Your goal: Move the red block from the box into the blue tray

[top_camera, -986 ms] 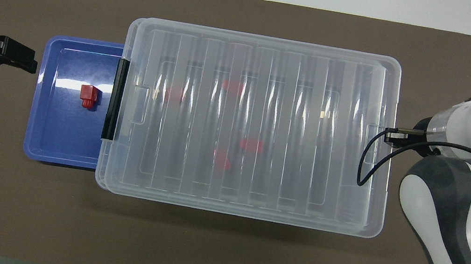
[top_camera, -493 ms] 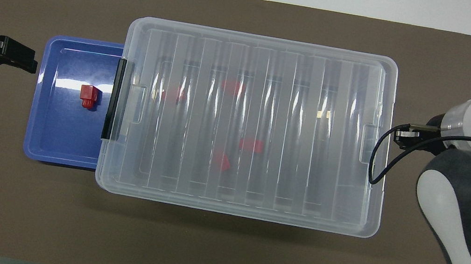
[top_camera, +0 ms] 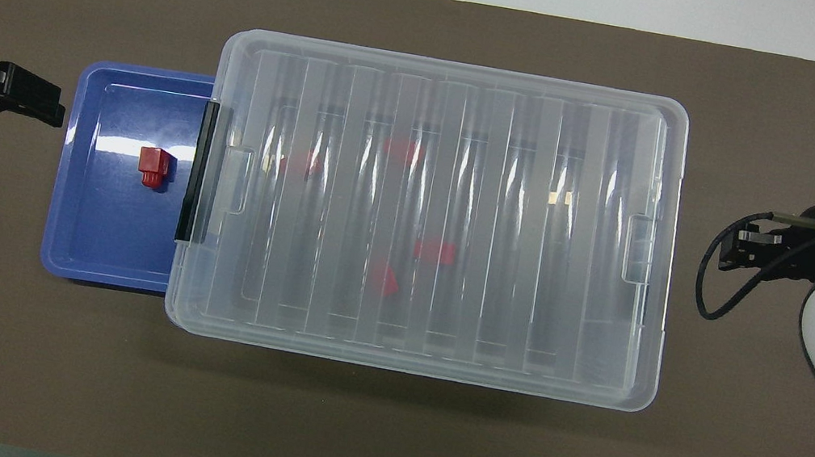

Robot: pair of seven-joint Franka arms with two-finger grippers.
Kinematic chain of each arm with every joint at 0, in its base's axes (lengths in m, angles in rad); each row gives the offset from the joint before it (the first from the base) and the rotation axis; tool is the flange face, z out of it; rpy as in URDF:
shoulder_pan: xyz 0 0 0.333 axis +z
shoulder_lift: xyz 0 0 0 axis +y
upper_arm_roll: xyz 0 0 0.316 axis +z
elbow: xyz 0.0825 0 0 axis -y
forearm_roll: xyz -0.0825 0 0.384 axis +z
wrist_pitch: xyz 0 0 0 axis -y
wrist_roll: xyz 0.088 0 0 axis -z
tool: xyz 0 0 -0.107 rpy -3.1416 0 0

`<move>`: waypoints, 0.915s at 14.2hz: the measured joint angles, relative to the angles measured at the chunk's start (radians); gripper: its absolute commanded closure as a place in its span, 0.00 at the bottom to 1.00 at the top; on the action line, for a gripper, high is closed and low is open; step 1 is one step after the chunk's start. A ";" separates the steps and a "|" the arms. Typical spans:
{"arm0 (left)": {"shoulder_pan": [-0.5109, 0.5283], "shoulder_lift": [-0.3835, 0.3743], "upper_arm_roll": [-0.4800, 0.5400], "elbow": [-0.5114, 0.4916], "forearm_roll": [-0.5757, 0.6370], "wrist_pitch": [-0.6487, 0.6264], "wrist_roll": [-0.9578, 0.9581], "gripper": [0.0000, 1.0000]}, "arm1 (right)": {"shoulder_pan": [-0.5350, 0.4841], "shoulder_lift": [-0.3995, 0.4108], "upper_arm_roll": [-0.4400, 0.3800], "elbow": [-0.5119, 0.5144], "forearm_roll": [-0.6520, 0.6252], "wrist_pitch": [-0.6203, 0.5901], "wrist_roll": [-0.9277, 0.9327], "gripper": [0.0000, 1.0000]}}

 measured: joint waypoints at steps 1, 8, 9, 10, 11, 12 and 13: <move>0.000 0.000 0.000 0.000 0.000 0.000 0.000 0.00 | 0.000 0.012 -0.012 0.061 0.000 -0.055 0.000 0.00; 0.000 0.000 0.000 0.000 0.000 0.000 0.000 0.00 | 0.021 0.033 -0.033 0.129 -0.047 -0.129 -0.001 0.00; 0.000 0.000 0.000 0.000 0.000 0.000 0.000 0.00 | 0.021 0.035 -0.036 0.129 -0.047 -0.127 -0.001 0.00; 0.000 0.000 0.000 0.000 0.000 0.000 0.000 0.00 | 0.021 0.038 -0.037 0.129 -0.047 -0.126 -0.001 0.00; 0.000 0.000 0.000 0.000 0.000 0.000 0.000 0.00 | 0.021 0.041 -0.037 0.129 -0.047 -0.126 -0.001 0.00; 0.000 0.000 0.000 0.000 0.000 0.000 0.000 0.00 | 0.021 0.047 -0.037 0.129 -0.046 -0.126 -0.001 0.00; 0.000 0.000 0.000 0.000 0.000 0.000 0.000 0.00 | 0.020 0.059 -0.037 0.130 -0.046 -0.126 -0.001 0.00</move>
